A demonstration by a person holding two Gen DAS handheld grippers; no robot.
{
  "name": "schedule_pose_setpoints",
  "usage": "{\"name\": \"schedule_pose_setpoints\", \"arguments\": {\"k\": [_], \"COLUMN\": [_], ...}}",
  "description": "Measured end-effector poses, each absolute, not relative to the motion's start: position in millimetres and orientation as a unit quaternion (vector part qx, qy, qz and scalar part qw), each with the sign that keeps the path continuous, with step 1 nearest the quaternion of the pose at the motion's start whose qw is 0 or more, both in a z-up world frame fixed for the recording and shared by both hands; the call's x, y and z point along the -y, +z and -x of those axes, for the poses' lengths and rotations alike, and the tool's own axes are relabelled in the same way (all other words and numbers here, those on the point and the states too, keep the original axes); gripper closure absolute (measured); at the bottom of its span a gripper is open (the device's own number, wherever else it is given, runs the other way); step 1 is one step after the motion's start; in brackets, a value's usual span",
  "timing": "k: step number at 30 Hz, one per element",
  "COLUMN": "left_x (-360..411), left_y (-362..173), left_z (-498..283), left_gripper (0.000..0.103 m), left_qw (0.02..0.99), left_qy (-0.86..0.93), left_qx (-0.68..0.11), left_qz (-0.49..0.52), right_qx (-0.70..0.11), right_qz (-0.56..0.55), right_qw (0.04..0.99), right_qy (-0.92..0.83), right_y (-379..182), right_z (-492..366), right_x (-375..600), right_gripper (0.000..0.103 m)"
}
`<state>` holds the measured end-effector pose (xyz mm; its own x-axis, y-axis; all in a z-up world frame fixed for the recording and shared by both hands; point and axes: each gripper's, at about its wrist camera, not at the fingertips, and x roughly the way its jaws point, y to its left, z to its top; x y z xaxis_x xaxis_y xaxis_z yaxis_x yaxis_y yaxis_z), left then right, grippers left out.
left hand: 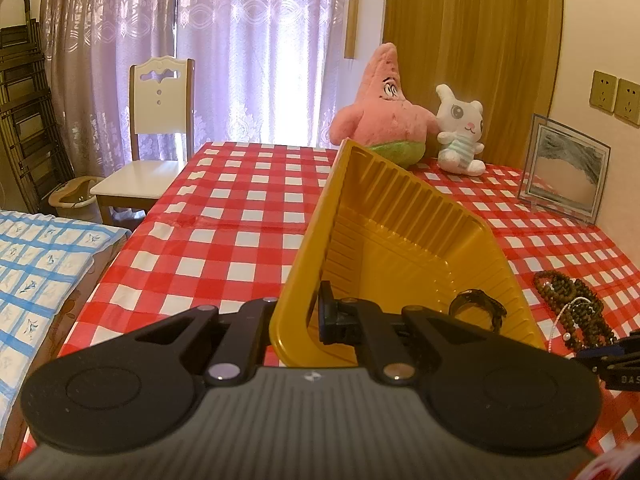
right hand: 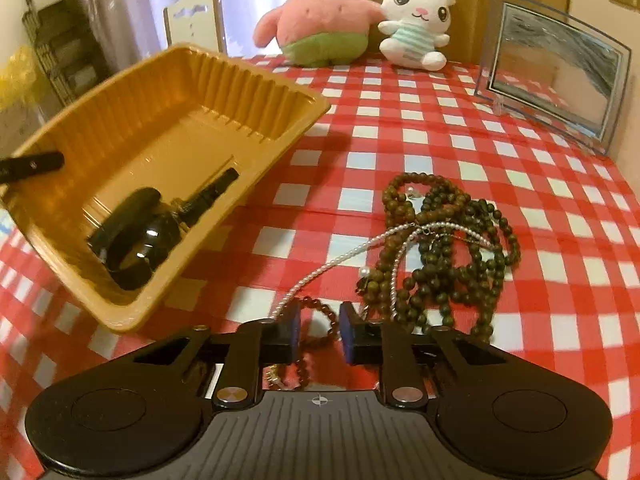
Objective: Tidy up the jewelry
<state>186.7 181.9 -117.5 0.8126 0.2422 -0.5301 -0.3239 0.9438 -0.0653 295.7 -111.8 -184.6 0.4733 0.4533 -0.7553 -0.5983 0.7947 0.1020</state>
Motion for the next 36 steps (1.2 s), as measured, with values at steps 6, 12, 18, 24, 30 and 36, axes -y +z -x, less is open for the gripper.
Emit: {"name": "schedule_pose_setpoints", "arguments": {"k": [6,12,18,24,30,36], "left_x": [-183,-182,-181,-179,-179,-178], "left_y": [-117,-117,-117,-115,-116,-115], "left_z": [-186,-187,-187,-188,-187,-187], "left_gripper": [0.097,0.097,0.097,0.097,0.097,0.097], "left_qw": [0.949,0.949,0.95,0.951,0.951,0.951], "left_qy": [0.149,0.149,0.148,0.146,0.145,0.144], "left_qx": [-0.267,-0.268,-0.266,-0.264,-0.263,-0.262], "left_qz": [0.075,0.075,0.075,0.074,0.074,0.075], "right_qx": [-0.388,-0.393,-0.383,-0.37,-0.365,-0.362], "right_qz": [0.161,0.153,0.033,-0.05,-0.068,-0.062], "right_qw": [0.844,0.845,0.859,0.859,0.858,0.848], "right_qy": [0.333,0.33,0.338,0.349,0.355,0.381], "right_y": [-190,-190,-152,-111,-88,-83], "right_z": [-292,-292,-294,-291,-291,-284], "right_x": [103,102,126,144,143,119], "right_gripper": [0.096,0.099,0.099,0.099,0.099,0.099]}}
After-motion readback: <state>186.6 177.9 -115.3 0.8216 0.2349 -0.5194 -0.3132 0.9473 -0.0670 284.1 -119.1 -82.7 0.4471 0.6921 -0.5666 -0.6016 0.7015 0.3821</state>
